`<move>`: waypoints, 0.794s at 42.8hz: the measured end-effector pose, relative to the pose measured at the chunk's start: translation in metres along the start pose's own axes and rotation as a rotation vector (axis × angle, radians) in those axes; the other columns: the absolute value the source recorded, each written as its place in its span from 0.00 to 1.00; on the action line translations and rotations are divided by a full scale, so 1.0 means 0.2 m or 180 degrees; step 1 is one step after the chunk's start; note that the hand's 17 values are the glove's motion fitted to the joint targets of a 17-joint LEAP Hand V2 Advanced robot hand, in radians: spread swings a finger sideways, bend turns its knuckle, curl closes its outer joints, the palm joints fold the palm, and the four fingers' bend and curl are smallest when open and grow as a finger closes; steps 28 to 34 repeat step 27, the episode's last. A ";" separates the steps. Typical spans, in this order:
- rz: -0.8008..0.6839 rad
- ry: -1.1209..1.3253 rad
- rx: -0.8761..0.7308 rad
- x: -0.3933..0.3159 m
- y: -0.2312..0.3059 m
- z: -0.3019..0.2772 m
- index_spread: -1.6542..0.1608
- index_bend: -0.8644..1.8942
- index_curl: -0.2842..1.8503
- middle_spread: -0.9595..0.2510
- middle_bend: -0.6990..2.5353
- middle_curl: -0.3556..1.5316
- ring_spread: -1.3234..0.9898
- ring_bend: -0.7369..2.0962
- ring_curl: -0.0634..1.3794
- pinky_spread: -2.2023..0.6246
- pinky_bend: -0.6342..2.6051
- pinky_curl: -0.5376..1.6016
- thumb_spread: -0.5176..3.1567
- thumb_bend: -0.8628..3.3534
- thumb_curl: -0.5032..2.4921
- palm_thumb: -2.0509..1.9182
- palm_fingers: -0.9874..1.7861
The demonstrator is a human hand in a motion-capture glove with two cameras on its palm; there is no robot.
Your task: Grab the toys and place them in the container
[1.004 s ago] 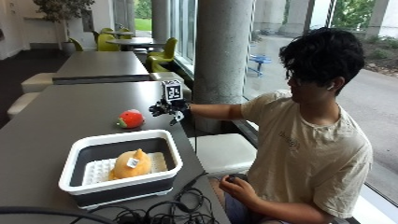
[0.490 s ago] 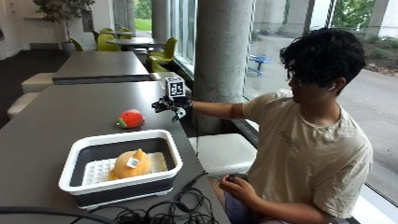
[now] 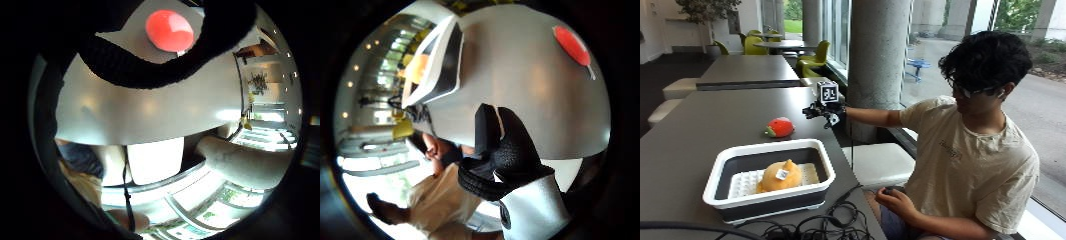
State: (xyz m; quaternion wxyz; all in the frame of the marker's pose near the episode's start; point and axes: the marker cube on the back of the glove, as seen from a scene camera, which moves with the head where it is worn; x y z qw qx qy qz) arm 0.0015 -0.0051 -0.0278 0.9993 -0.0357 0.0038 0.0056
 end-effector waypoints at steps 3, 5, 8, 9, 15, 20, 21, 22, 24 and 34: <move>-0.0032 0.0026 -0.0017 0.00 0.00 0.00 0.76 0.37 0.28 0.77 0.25 0.29 0.57 0.31 0.16 0.78 0.46 0.42 0.52 0.20 0.25 0.51 0.28; 0.0013 0.0101 -0.0045 0.01 0.01 -0.01 0.76 0.37 0.28 0.77 0.25 0.28 0.57 0.31 0.16 0.78 0.46 0.42 0.52 0.20 0.25 0.51 0.28; 0.0120 0.0253 -0.0091 0.03 0.02 -0.03 0.76 0.37 0.28 0.77 0.25 0.28 0.57 0.31 0.16 0.78 0.46 0.42 0.52 0.20 0.25 0.51 0.28; 0.0141 0.0284 -0.0102 0.03 0.02 -0.03 0.76 0.37 0.28 0.77 0.25 0.28 0.57 0.31 0.16 0.78 0.46 0.42 0.52 0.20 0.25 0.51 0.28; 0.0237 0.0252 -0.0088 0.02 0.02 -0.03 0.76 0.37 0.28 0.77 0.25 0.28 0.57 0.31 0.16 0.78 0.46 0.42 0.52 0.20 0.25 0.51 0.28; 0.0116 0.0230 -0.0052 0.02 0.01 -0.03 0.76 0.37 0.28 0.77 0.25 0.28 0.57 0.31 0.16 0.78 0.46 0.42 0.52 0.20 0.25 0.51 0.28; 0.0087 0.0212 -0.0035 0.02 0.00 -0.03 0.76 0.37 0.28 0.77 0.25 0.28 0.57 0.31 0.16 0.78 0.46 0.42 0.52 0.20 0.25 0.51 0.28; 0.0065 0.0184 -0.0014 0.01 0.00 -0.03 0.76 0.37 0.28 0.77 0.25 0.28 0.57 0.31 0.16 0.78 0.46 0.42 0.52 0.20 0.25 0.51 0.28; 0.0034 0.0125 0.0022 0.00 -0.01 -0.03 0.76 0.37 0.28 0.77 0.25 0.28 0.57 0.31 0.16 0.78 0.46 0.42 0.53 0.20 0.25 0.51 0.28; 0.0009 0.0095 0.0039 0.00 -0.01 -0.02 0.76 0.37 0.28 0.77 0.25 0.28 0.57 0.31 0.16 0.78 0.46 0.42 0.52 0.20 0.25 0.51 0.28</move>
